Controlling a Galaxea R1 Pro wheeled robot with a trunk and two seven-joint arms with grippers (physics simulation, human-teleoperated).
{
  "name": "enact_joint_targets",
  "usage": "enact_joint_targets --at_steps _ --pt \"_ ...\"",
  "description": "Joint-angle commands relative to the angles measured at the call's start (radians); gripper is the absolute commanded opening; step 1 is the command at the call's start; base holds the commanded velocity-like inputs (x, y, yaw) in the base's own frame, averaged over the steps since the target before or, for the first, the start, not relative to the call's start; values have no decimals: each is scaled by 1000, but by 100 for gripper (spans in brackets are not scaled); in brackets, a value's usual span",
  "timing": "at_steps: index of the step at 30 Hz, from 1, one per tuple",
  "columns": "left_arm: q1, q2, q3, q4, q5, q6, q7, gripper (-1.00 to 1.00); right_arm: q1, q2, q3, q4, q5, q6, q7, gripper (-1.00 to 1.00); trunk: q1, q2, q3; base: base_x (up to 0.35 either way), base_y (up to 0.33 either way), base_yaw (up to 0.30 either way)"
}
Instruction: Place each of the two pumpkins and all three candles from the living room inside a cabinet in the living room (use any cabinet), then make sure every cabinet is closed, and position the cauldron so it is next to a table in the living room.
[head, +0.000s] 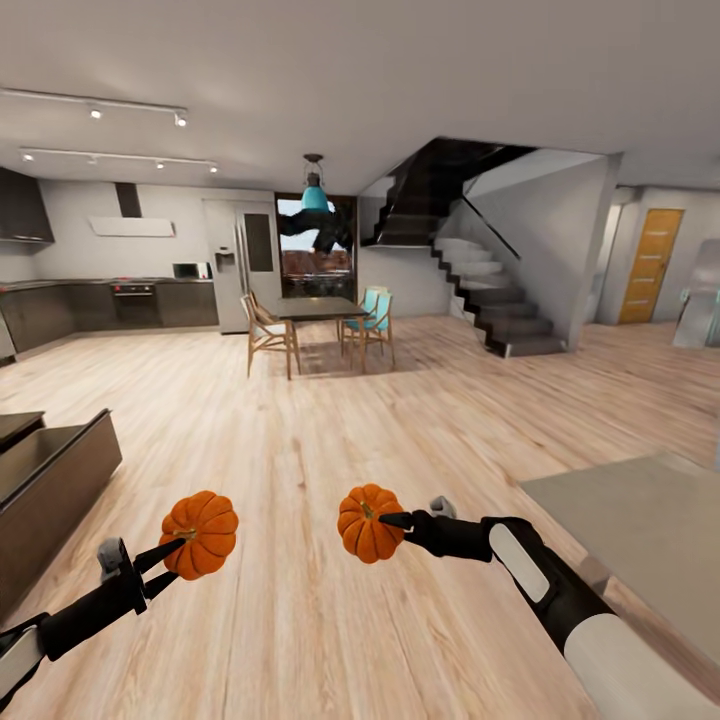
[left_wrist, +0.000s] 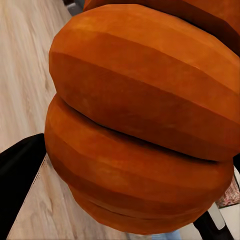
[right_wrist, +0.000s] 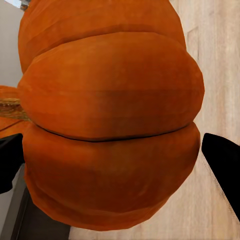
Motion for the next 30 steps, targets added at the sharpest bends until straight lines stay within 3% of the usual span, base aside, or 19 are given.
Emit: enact_joint_targets --at_steps 1,24,30 --pt "-1 1 -3 0 12 11 -1 -100 -1 -1 1 0 -13 5 1 -100 0 -1 -2 337 0 192" --pt "-1 2 -3 0 12 11 -1 -100 -1 0 2 1 -13 4 1 -100 0 -1 -27 337 0 204" --pt "-1 2 -3 0 12 12 -1 -100 -1 0 2 -1 -13 4 1 -100 0 -1 -30 337 0 65"
